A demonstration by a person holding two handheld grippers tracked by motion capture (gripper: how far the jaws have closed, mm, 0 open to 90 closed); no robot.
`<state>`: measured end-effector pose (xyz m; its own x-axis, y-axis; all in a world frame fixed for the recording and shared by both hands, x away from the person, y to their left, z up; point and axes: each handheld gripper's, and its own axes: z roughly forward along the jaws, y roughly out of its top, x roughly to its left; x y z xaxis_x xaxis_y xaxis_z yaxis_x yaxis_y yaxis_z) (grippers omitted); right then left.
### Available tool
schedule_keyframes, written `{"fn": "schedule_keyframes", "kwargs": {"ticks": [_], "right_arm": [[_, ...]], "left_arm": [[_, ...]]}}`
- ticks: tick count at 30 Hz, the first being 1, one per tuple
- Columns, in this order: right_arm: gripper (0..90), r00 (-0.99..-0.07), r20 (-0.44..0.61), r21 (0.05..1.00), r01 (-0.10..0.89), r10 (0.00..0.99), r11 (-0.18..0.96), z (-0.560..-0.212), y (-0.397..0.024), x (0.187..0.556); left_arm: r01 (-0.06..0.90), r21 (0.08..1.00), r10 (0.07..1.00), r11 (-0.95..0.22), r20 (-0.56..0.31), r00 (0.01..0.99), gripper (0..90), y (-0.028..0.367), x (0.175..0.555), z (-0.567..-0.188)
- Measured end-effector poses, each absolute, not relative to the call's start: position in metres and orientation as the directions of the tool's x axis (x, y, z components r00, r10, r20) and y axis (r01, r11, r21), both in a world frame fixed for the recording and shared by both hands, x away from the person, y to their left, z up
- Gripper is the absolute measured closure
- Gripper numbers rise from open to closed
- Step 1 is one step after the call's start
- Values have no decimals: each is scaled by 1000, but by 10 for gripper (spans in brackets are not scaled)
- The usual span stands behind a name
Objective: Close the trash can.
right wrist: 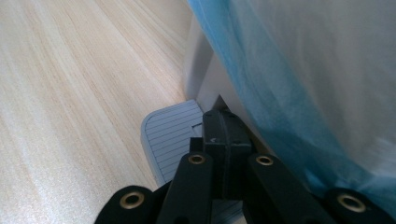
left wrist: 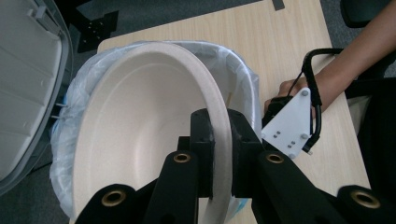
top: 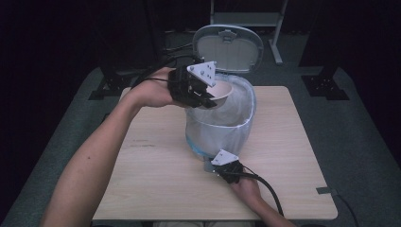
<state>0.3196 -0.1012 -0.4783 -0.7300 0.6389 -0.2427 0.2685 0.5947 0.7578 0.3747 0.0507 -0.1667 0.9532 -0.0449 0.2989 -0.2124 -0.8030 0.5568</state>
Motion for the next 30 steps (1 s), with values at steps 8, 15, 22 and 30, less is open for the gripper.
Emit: {"fn": "schedule_keyframes", "kwargs": {"ticks": [8,15,22,30], "right_arm": [[899,-730,-242,758,268,638,594,-478,-101,320],[898,-731,-240,759,269,639,593,-478,-101,320],[899,-729,-242,758,270,640,593,-478,-101,320],[898,-728,-240,758,273,642,592,-478,-101,319]], "left_arm": [[-185,581,-1,-793,302,953,701,44,386,-172],[-178,625,10,-760,284,959,594,61,376,-173],[-136,661,50,-738,255,966,538,94,370,-182],[-95,704,89,-704,220,971,482,126,368,-197]]}}
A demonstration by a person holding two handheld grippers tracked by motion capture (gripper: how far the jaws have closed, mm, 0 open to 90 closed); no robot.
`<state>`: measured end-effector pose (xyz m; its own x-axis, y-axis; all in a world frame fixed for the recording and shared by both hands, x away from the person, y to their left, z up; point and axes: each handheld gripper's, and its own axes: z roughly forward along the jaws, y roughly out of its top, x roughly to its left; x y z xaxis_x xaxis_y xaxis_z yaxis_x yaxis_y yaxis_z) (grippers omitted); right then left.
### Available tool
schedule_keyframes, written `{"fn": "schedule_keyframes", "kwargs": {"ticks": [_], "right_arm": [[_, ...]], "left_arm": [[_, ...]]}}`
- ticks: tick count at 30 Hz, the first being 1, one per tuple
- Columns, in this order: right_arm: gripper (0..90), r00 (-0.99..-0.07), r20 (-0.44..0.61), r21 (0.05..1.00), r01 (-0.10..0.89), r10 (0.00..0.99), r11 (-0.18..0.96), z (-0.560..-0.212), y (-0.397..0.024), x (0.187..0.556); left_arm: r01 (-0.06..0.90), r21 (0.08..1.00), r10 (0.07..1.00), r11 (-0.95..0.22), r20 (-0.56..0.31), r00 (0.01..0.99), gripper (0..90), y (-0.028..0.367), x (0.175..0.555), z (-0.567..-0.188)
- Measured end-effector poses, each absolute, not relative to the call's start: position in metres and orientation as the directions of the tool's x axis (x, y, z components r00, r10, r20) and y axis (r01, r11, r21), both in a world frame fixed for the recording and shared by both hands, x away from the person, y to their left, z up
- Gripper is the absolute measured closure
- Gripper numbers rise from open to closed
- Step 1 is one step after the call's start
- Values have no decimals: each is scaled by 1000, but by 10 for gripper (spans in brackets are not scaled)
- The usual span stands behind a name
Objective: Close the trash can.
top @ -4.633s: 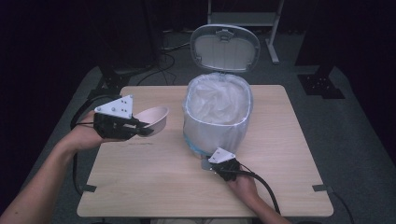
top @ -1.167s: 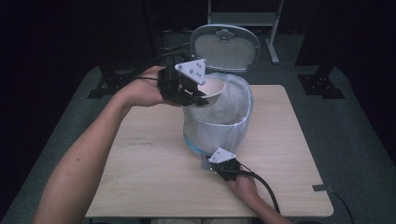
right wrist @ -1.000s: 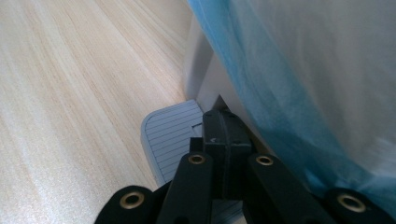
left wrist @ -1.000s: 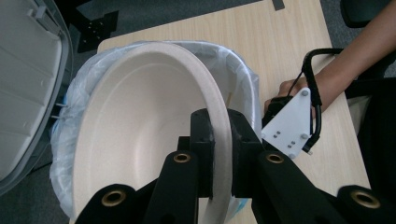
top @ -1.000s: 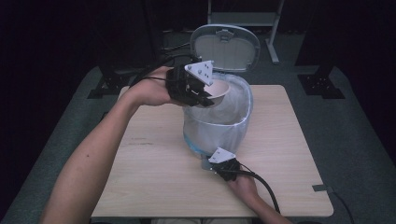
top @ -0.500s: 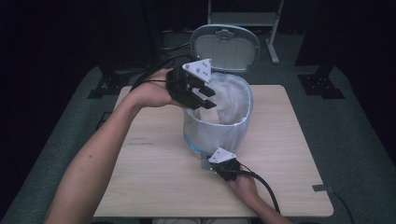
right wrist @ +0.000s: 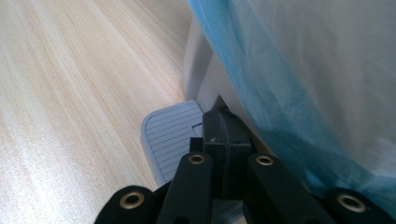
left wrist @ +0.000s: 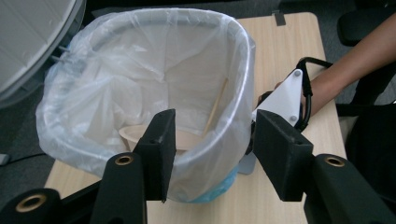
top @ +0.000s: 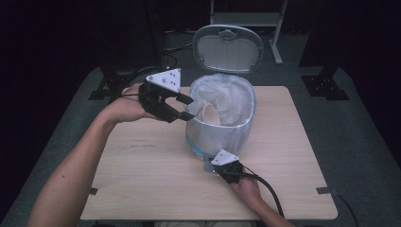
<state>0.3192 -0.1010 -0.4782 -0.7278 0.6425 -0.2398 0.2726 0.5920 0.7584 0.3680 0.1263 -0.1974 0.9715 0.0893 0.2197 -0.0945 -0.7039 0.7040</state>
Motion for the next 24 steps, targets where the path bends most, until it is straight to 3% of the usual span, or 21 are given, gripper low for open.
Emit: {"fn": "schedule_keyframes", "kwargs": {"ticks": [7,8,11,15,24], "right_arm": [[888,-718,-202,774,299,666,557,-477,-104,319],[772,-719,-190,787,296,669,542,-476,-107,314],[738,-731,-258,800,205,631,564,-466,-113,293],[667,-768,-244,798,188,592,572,-451,-129,272],[507,-749,-100,809,322,655,492,-445,-206,266]], "left_arm": [[-70,751,84,-656,165,983,437,143,357,-208],[-70,748,82,-660,165,983,427,144,354,-211],[-57,750,93,-659,157,983,403,154,350,-219],[-29,773,121,-634,136,983,374,171,347,-233],[21,823,244,-568,144,959,280,208,341,-278]]}}
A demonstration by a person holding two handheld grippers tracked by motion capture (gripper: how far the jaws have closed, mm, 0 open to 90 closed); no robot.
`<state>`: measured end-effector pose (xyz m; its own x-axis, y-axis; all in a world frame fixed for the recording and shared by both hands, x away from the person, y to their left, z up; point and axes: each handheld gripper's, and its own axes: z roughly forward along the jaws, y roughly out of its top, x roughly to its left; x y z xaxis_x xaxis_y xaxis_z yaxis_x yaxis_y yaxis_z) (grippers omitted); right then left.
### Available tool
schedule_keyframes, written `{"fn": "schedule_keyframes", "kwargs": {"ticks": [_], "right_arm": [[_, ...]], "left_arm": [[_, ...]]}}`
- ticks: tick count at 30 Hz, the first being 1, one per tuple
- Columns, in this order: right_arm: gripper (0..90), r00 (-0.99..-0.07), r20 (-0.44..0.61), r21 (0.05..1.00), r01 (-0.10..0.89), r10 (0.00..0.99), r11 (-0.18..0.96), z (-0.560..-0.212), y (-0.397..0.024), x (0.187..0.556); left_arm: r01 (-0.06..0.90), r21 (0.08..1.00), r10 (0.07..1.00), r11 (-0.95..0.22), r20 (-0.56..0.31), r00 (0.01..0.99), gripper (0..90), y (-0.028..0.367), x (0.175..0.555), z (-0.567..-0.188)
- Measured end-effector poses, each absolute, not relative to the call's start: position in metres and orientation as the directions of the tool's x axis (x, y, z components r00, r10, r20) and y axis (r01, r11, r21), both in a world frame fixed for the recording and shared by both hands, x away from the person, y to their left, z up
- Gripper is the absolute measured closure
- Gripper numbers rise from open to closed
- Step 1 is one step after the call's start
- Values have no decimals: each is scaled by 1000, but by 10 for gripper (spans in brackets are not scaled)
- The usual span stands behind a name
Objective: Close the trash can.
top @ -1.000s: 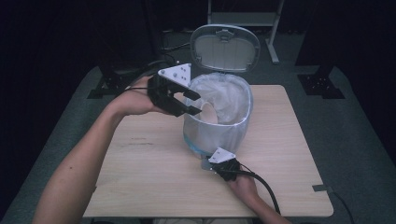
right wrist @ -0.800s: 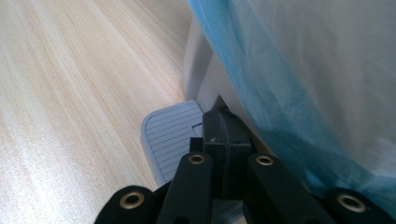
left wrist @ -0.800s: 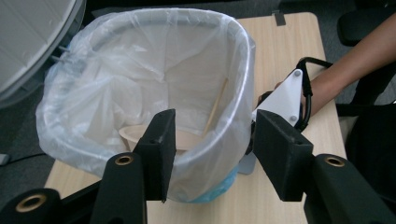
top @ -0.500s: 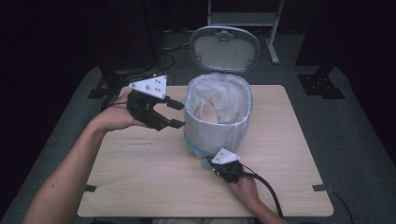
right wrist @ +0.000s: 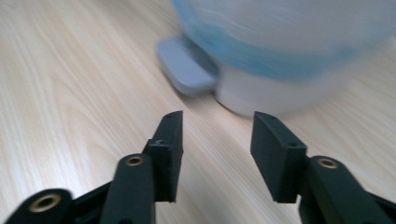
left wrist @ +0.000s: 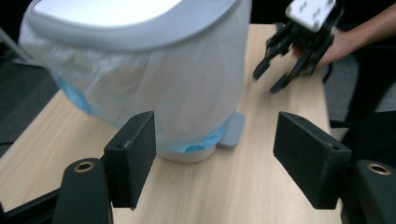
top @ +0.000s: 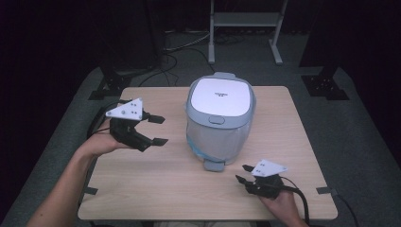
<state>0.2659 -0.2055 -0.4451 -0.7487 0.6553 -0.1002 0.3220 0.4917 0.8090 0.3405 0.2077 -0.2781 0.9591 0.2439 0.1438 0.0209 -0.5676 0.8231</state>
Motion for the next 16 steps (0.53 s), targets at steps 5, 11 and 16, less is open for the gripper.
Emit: {"fn": "schedule_keyframes", "kwargs": {"ticks": [5,11,16], "right_arm": [[453,-713,-54,806,381,699,452,-440,-243,272],[399,-680,-32,809,414,733,419,-437,-278,273],[367,-656,-19,811,431,755,395,-437,-296,270]], "left_arm": [[39,848,329,-529,162,930,201,221,335,-304],[68,853,378,-518,157,912,179,233,324,-336],[87,872,426,-481,146,893,179,246,312,-358]]}}
